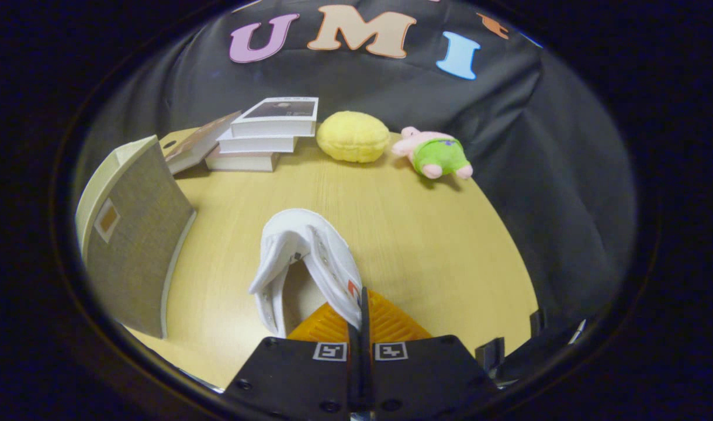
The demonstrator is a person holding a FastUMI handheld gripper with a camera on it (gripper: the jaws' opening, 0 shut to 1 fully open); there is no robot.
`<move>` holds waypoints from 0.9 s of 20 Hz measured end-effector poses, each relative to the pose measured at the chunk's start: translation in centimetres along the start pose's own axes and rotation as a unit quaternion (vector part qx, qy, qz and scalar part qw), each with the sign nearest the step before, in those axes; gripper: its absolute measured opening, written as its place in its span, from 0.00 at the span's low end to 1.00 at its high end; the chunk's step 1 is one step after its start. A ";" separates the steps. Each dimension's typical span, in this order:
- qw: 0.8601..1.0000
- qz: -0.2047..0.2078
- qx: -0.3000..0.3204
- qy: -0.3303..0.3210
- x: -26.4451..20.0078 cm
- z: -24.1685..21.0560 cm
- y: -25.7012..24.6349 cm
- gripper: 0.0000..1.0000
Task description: Open the storage box then place both shoes into the box .Put the left shoe in first, then the right shoe, with the right side of both shoes facing outward in a uniform manner.
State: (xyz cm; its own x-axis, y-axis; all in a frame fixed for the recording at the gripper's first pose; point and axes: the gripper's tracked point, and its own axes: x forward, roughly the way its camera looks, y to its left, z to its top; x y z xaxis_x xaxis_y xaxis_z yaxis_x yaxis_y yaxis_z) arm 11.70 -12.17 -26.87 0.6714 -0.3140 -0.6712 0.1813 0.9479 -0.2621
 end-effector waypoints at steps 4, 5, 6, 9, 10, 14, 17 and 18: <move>0.999 -0.051 0.008 -0.012 -4.6 4.0 -0.4 0.04; 0.998 -0.065 0.004 -0.017 -5.9 5.2 -0.5 0.04; 0.997 -0.076 0.004 -0.024 -7.3 6.4 -0.3 0.04; 0.995 -0.086 0.020 -0.049 -11.3 10.3 1.5 0.04; 0.994 -0.086 0.027 -0.057 -12.5 11.4 2.4 0.04; 0.994 -0.066 0.042 -0.074 -16.2 14.6 8.6 0.03; 0.995 -0.021 0.053 -0.080 -17.6 15.3 15.0 0.03; 0.995 -0.008 0.059 -0.080 -17.9 15.0 17.0 0.03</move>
State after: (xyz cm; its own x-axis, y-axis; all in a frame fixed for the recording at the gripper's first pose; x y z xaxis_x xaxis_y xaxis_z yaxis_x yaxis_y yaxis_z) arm 13.57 10.37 -8.96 0.7717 -0.3255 -0.5464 0.2702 0.9455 -0.1816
